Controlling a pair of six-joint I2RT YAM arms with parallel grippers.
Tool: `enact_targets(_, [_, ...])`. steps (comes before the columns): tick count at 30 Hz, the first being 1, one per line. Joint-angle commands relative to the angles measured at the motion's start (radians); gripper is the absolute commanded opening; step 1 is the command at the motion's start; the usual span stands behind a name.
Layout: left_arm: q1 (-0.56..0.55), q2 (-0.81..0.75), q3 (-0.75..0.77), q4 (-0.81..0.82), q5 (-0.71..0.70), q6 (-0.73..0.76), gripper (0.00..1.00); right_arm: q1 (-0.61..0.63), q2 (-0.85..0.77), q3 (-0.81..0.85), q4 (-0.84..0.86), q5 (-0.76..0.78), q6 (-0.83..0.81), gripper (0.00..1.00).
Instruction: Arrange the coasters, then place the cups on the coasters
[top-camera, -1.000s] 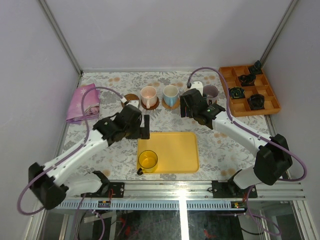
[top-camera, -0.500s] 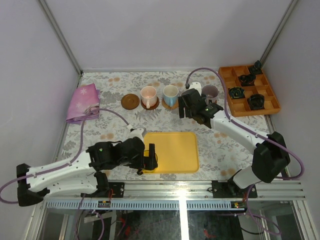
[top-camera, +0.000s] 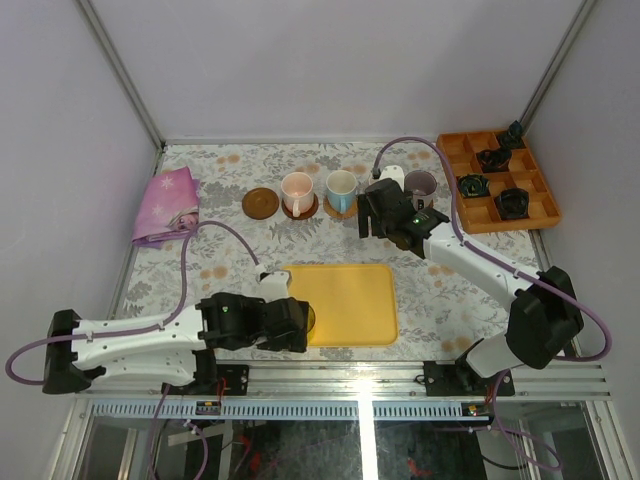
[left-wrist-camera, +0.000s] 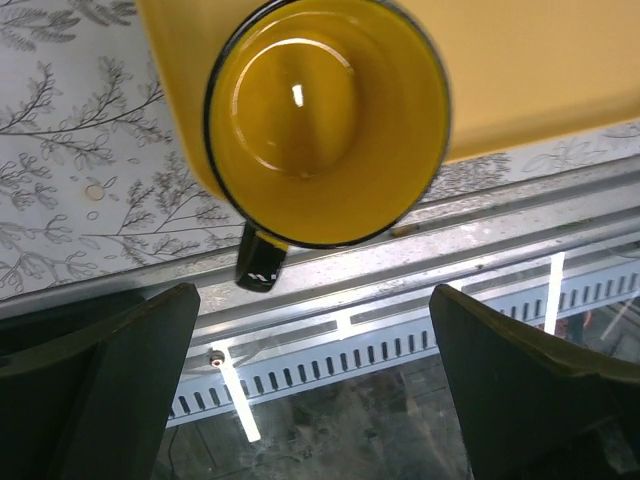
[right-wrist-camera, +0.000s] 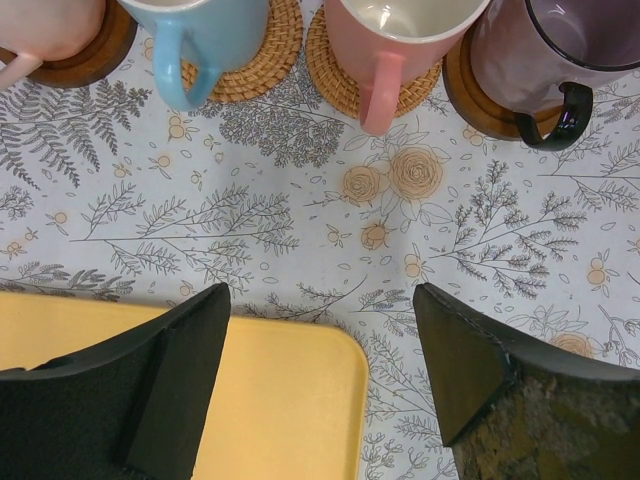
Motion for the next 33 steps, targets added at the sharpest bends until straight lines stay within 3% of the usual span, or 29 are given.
enact_targets(1, [-0.009,-0.033,-0.073,-0.028,-0.063,-0.054,1.00,-0.006,-0.020,0.006,0.020,-0.016,0.013,0.81])
enact_targets(7, [-0.009,-0.079,-0.149,0.026,-0.099,-0.055,0.88,-0.006,-0.016,0.007,0.015,-0.024,0.012,0.80])
enact_targets(13, [-0.009,-0.032,-0.144,0.095,-0.131,0.043,0.82,-0.006,-0.014,0.007,0.013,-0.038,0.019,0.80])
enact_targets(18, [-0.009,0.064,-0.121,0.172,-0.123,0.159,0.61,-0.006,-0.016,0.005,0.012,-0.043,0.022,0.80])
enact_targets(30, [-0.009,0.188,-0.100,0.270,-0.084,0.276,0.55,-0.006,-0.057,-0.048,0.012,-0.031,0.022,0.80])
enact_targets(33, [-0.010,0.195,-0.096,0.272,-0.091,0.277,0.39,-0.006,-0.062,-0.053,0.012,-0.027,0.022,0.80])
